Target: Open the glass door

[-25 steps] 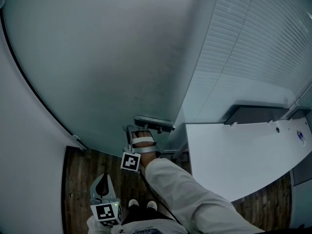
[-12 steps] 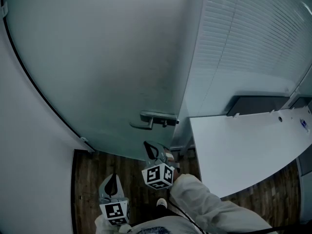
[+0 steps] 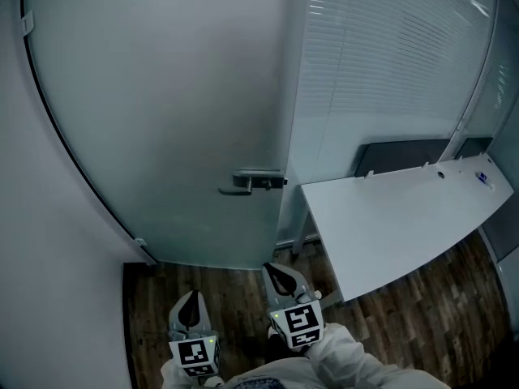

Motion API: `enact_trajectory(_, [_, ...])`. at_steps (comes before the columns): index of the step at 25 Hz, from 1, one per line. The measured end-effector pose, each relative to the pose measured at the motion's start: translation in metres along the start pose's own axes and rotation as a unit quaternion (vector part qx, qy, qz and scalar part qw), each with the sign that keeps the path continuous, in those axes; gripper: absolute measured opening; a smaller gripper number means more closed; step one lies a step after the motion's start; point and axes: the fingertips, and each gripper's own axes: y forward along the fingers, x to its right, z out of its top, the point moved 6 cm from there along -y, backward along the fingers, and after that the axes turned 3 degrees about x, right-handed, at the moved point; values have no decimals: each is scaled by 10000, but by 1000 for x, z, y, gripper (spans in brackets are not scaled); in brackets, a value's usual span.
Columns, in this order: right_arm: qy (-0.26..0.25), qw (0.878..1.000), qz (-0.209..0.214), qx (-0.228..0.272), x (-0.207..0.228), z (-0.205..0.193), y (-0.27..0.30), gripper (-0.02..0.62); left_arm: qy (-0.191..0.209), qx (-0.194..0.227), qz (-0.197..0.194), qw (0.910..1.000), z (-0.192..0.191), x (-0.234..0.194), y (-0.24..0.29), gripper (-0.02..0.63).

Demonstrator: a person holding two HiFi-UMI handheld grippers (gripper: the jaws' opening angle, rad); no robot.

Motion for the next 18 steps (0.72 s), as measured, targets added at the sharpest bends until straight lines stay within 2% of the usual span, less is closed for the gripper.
enact_trajectory(5, [289, 9993, -213, -92, -31, -7, -57, 5, -42, 214, -275, 9994, -1, 12, -45, 3])
enact_trajectory(10, [389, 9969, -690, -29, -63, -13, -112, 4, -54, 325, -524, 9981, -8, 23, -93, 3])
enact_trajectory(15, [465, 9963, -716, -109, -95, -17, -154, 3, -115, 166, -622, 9979, -22, 31, -141, 3])
enact_trajectory(18, [452, 9963, -715, -173, -99, -15, -171, 3, -181, 107, -661, 9976, -26, 37, -156, 3])
